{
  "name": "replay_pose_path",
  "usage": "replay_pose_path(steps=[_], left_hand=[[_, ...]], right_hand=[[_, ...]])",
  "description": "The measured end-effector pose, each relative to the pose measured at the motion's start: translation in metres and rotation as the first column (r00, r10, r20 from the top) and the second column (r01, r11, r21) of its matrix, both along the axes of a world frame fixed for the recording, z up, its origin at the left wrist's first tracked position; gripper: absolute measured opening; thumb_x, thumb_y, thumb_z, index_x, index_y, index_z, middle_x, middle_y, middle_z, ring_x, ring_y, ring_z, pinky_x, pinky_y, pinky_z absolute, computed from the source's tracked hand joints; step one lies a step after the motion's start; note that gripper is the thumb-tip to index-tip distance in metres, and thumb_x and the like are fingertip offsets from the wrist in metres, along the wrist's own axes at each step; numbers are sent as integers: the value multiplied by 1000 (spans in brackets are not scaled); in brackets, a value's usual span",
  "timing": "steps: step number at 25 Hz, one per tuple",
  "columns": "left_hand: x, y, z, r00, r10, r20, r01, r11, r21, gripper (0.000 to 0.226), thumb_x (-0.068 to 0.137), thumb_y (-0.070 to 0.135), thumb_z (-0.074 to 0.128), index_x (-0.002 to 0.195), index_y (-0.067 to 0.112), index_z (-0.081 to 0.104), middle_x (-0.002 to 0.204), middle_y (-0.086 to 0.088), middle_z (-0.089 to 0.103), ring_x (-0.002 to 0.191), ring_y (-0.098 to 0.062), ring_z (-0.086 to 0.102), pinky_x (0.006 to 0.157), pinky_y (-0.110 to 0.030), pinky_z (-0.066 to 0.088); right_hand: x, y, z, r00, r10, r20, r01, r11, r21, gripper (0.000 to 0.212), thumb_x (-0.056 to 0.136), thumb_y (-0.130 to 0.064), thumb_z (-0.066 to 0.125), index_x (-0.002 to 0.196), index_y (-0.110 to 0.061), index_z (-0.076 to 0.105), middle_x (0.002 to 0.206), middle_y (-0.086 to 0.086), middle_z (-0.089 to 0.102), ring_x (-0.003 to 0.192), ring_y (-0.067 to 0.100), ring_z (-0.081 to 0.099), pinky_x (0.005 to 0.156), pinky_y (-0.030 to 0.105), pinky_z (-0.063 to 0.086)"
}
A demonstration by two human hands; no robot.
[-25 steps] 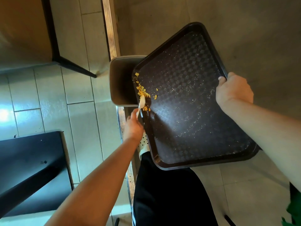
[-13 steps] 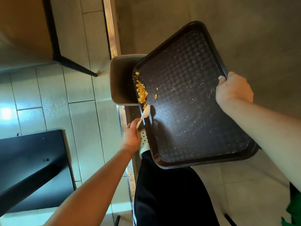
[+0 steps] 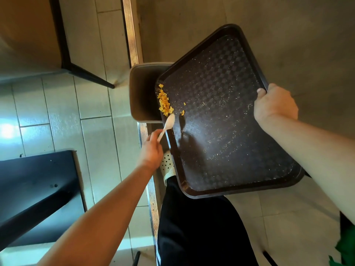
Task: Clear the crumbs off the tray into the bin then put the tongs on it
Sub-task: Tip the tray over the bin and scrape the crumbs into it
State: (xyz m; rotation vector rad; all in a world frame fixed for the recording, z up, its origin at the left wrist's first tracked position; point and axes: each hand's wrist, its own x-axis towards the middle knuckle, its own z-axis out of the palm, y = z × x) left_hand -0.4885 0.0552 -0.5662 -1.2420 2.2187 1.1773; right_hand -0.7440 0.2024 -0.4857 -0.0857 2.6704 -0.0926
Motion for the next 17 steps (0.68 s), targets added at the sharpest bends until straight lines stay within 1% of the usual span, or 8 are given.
replay_pose_path(steps=[2,4,7,10,13,15,17], left_hand=[[11,9,6,999,-11,35,11,1000,2,38,96,6,38,132,17,44,103,-14,54,74,-17,52,66,-28,47],[14,15,11,998,17,67,-17,1000,3,36,96,6,39,130,15,47,104,-14,54,77,-17,52,66,-25,43],[6,22,16,993,70,95,-70,998,-1,34,96,7,40,127,15,50,104,-12,56,81,-20,56,70,-30,50],[-5,14,12,984,128,120,-125,992,-38,33,95,7,42,126,14,51,102,-10,56,80,-18,58,70,-29,52],[-18,-3,3,988,106,116,-95,991,-93,33,95,9,42,126,14,50,108,-13,57,89,-24,60,79,-37,54],[-26,-9,3,993,86,87,-76,991,-108,34,94,10,41,127,14,50,111,-13,58,95,-27,60,84,-41,53],[-27,-7,7,998,48,40,-43,991,-127,34,94,10,40,127,15,50,111,-11,58,94,-27,60,83,-41,53]], right_hand=[[0,0,0,1000,2,1,-2,1000,-4,34,101,-31,33,112,-5,53,112,21,59,103,41,54,79,43,41],[0,0,1,1000,-4,4,4,1000,-6,34,100,-31,34,111,-5,53,112,21,58,104,41,54,79,42,40],[0,0,1,1000,-9,6,9,1000,-6,33,100,-30,34,111,-5,53,113,21,58,104,41,54,77,40,39],[-1,0,1,1000,-15,6,15,1000,-2,33,100,-31,34,110,-5,53,112,20,59,104,41,54,74,38,37],[-1,-1,1,1000,-13,9,13,1000,-3,33,100,-31,34,110,-6,53,112,20,59,103,41,54,75,39,39],[0,-2,0,1000,-14,10,14,1000,0,33,100,-31,34,111,-6,53,112,20,59,104,41,54,77,39,40],[0,-3,0,1000,-14,9,14,1000,4,33,100,-31,34,110,-6,53,112,20,59,104,41,54,77,40,40]])
